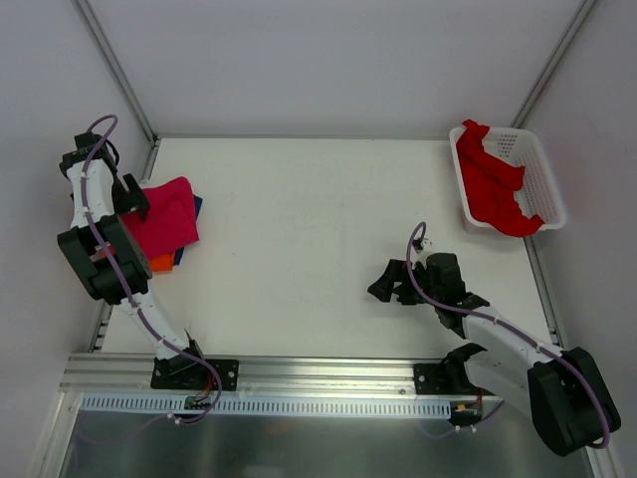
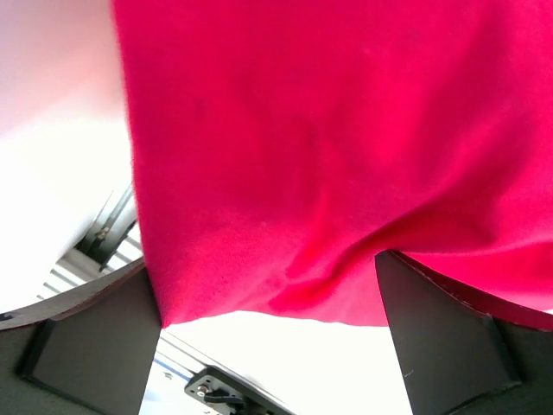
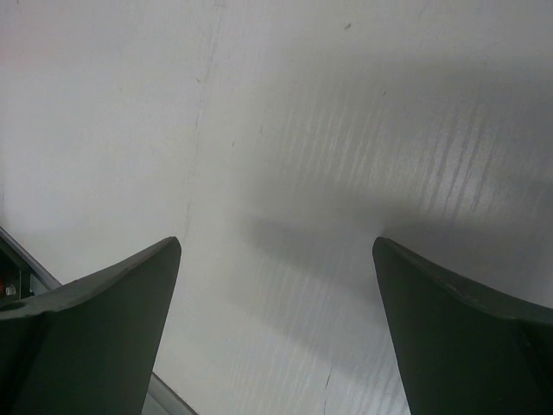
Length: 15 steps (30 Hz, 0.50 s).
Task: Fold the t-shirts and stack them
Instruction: Put the neatly folded tshirt into the corner of the board with the left arm
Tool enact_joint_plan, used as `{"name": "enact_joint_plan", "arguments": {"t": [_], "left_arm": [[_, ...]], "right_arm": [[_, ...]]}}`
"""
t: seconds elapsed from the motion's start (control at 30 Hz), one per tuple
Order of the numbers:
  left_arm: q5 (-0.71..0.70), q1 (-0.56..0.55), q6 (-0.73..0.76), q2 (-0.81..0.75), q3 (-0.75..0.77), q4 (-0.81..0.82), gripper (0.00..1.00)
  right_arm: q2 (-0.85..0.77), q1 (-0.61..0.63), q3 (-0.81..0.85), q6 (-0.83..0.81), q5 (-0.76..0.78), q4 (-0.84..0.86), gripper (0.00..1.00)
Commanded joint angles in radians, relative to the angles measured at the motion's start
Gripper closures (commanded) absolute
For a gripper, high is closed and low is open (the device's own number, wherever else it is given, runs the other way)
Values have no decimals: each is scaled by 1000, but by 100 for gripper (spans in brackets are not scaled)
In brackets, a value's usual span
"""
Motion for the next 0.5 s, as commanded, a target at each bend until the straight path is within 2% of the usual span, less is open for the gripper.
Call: {"name": "enact_joint_plan", "arguments": {"t": [0.0,0.2,0.3,0.33,0.4,0.43,0.47], "left_arm": [[-100,9,-68,-34,10,-5,1],[-92,-29,-99,-187,86,41,1],[-184,-156,-84,-281,180,54,1],[-263,-265,-73,-313,203,63,1],[-313,-383,-61,-396,269,100,1],[-304,-432,-77,-425,292,106,1],[-207,-495,-108,-454,310,107,1]], "right_arm": [[30,-7,3,-2,2,-63,0],[53,-9,18,-8,3,-65,0],[68,-7,31,-10,-3,-65,1],[64,-7,35,-8,-8,-74,0],[50,-9,55,-11,-11,-107,0],[41,-9,69,-16,-9,-126,1],[13,-9,96,-20,-6,-144,0]]}}
